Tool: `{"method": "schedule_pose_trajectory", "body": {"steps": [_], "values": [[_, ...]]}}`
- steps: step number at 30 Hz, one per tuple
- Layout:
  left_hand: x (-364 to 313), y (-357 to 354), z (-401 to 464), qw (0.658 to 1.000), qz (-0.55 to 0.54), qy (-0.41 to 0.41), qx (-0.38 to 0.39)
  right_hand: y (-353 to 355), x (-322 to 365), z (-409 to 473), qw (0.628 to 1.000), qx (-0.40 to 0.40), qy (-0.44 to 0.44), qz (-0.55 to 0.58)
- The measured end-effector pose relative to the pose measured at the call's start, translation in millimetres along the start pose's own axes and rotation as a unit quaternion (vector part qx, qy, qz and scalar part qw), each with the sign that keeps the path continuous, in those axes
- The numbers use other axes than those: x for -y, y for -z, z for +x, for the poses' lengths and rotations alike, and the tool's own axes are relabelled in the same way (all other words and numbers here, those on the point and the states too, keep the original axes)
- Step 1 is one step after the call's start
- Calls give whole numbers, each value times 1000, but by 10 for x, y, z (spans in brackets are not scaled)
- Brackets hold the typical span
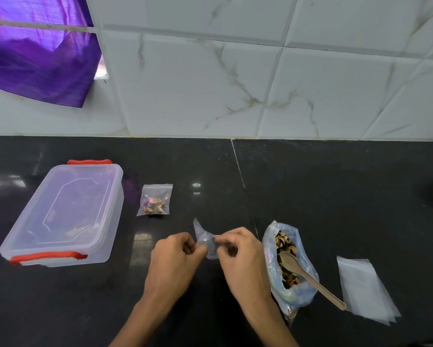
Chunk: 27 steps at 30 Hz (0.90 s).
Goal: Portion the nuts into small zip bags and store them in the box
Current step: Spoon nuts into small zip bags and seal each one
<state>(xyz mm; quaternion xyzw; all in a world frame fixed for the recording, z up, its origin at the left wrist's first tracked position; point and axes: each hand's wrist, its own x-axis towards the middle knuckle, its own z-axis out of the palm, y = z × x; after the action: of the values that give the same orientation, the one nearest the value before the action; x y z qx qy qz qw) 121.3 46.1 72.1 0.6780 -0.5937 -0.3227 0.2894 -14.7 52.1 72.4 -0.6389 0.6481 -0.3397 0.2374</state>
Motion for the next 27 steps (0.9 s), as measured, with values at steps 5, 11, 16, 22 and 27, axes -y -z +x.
{"method": "schedule_pose_trajectory", "body": {"steps": [5,11,16,22,27], "values": [[34,-46,18,997,-2,-75,16,0,33,-12,997,51,25,-51],[245,-9,85,973,-4,-206,104,123,71,5,996,84,-11,1],[220,-125,62,969,-34,-233,81,177,150,-13,988,131,-42,63],[150,-102,74,968,-89,-229,57,240,202,-21,985,145,-46,85],[146,-116,58,961,-131,-237,51,288,288,-36,985,155,-19,76]]}}
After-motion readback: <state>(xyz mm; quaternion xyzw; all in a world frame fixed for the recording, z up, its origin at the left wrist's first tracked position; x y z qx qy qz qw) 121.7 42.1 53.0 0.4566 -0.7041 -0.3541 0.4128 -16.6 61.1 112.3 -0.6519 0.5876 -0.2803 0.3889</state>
